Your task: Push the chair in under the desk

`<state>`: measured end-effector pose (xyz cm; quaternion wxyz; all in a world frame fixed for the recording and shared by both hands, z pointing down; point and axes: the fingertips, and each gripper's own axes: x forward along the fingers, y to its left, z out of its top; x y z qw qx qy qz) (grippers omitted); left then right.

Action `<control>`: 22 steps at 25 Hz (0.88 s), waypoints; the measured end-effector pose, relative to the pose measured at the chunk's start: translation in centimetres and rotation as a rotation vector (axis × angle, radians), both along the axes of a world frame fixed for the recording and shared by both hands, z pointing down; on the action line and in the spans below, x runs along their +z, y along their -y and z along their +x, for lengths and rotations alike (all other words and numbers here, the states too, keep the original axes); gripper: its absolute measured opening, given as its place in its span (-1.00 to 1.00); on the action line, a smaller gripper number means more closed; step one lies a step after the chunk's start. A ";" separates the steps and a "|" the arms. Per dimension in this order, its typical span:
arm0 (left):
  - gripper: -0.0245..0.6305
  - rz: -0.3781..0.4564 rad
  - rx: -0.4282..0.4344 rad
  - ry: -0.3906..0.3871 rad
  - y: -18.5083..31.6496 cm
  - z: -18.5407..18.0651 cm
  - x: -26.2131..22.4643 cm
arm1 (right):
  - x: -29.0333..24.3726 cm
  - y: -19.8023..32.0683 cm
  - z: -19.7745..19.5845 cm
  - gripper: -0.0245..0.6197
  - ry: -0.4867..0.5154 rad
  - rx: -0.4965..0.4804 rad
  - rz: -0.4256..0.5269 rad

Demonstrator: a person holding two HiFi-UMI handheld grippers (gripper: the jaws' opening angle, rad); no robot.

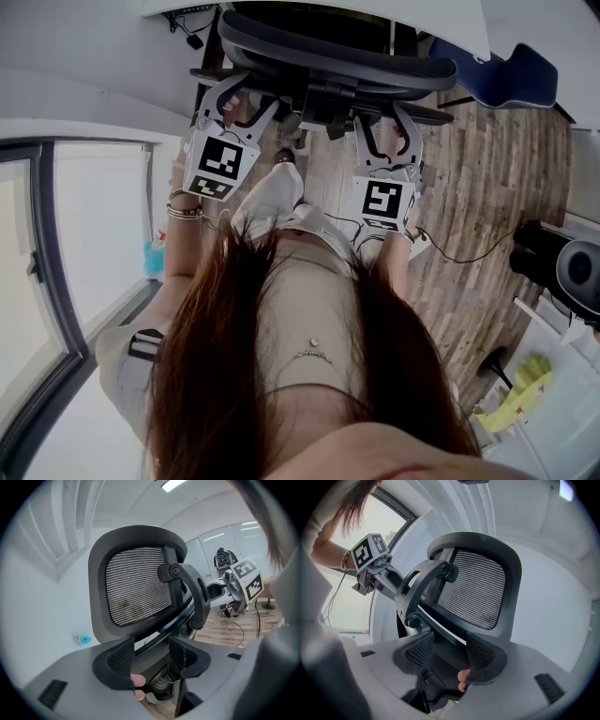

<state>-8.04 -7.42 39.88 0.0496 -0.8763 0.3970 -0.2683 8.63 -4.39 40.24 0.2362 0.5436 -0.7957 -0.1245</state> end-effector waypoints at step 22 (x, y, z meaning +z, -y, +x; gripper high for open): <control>-0.26 -0.004 -0.001 -0.006 3.0 0.1 -0.1 | 0.0 3.0 0.2 -0.22 -0.003 -0.001 -0.016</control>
